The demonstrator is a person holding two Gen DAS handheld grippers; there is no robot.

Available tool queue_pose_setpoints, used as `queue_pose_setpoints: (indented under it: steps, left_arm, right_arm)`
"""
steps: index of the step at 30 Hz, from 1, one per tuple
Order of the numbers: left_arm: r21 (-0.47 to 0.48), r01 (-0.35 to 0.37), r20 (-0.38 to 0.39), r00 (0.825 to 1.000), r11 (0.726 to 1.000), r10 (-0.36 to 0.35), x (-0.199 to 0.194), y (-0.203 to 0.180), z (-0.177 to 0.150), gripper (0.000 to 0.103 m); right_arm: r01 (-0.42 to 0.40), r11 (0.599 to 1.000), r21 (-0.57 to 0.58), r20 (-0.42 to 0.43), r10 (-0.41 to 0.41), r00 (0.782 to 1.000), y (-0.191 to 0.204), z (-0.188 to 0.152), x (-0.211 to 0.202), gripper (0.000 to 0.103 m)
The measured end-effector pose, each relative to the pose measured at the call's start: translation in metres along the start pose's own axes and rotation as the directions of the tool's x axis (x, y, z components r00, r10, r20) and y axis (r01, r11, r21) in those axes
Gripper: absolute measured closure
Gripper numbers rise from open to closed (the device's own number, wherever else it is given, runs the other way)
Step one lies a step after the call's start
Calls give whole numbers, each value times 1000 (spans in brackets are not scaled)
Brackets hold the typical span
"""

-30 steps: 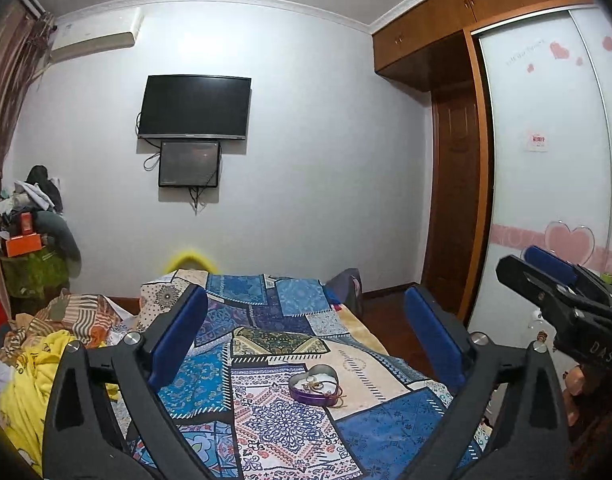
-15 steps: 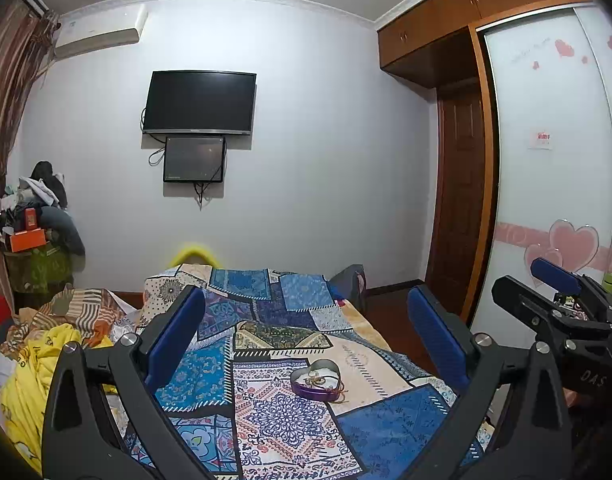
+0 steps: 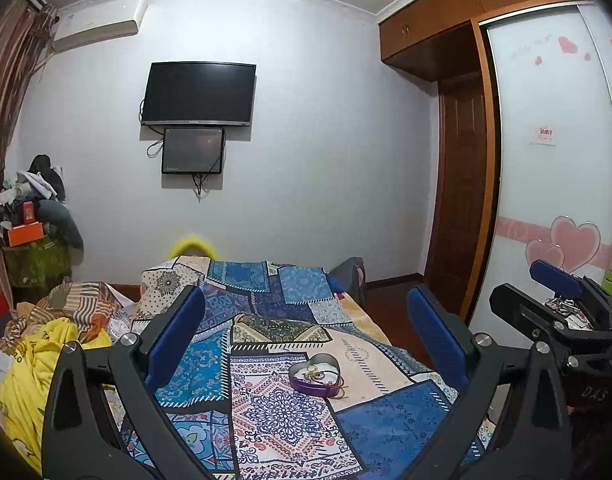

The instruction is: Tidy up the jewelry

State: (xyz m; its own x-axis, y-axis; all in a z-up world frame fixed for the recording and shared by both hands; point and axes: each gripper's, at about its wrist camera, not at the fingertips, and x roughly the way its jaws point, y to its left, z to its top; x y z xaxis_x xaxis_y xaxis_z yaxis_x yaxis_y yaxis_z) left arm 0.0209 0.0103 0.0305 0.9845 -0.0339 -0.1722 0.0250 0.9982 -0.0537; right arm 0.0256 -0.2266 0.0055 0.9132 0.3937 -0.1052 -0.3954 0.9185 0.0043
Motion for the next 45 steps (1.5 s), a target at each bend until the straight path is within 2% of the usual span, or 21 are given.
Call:
queue_pose_setpoints:
  steps: [45]
  left_arm:
    - [-19, 46, -30, 998, 999, -47, 5, -2, -3, 1]
  right_arm:
    - [7, 1000, 18, -16, -7, 1000, -5, 2, 2, 11]
